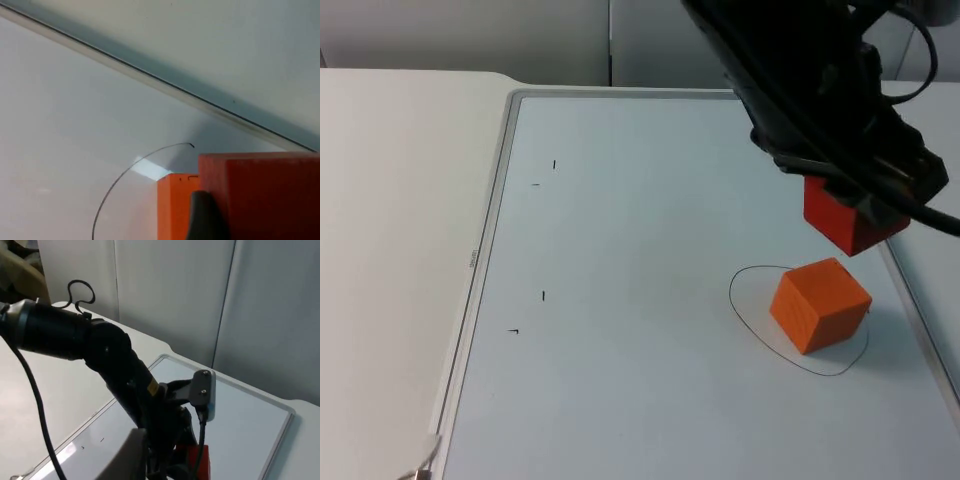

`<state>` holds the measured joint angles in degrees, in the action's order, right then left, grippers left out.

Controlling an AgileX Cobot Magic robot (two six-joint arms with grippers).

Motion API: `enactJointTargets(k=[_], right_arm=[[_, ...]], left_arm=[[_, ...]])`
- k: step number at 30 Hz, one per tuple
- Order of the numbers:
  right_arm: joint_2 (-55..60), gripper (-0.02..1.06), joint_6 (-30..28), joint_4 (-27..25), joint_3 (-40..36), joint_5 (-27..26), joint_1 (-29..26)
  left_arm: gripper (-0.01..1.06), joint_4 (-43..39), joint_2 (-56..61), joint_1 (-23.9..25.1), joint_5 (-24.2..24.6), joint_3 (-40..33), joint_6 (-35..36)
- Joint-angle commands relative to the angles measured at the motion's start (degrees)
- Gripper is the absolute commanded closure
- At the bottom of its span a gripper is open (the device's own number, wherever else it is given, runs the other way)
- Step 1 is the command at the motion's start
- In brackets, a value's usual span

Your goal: Pick up one cube with the left hand and another cube with the right hand. First place the cube in the right hand at the target position, then stack the cube in the left hand on top.

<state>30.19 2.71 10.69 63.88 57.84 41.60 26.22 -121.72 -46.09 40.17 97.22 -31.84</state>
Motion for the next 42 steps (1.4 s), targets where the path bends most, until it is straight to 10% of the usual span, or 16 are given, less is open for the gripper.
enactJointTargets(k=[1,42], right_arm=[[-0.15,0.00,-0.15,0.37,0.09,0.09,0.20],[-0.15,0.00,-0.15,1.51,0.09,0.20,0.20]], left_arm=[[0.80,-0.58,-1.09,-0.91,0.74,1.90,1.14],[0.80,-11.08,-6.92,-3.07,1.33,4.19,7.43]])
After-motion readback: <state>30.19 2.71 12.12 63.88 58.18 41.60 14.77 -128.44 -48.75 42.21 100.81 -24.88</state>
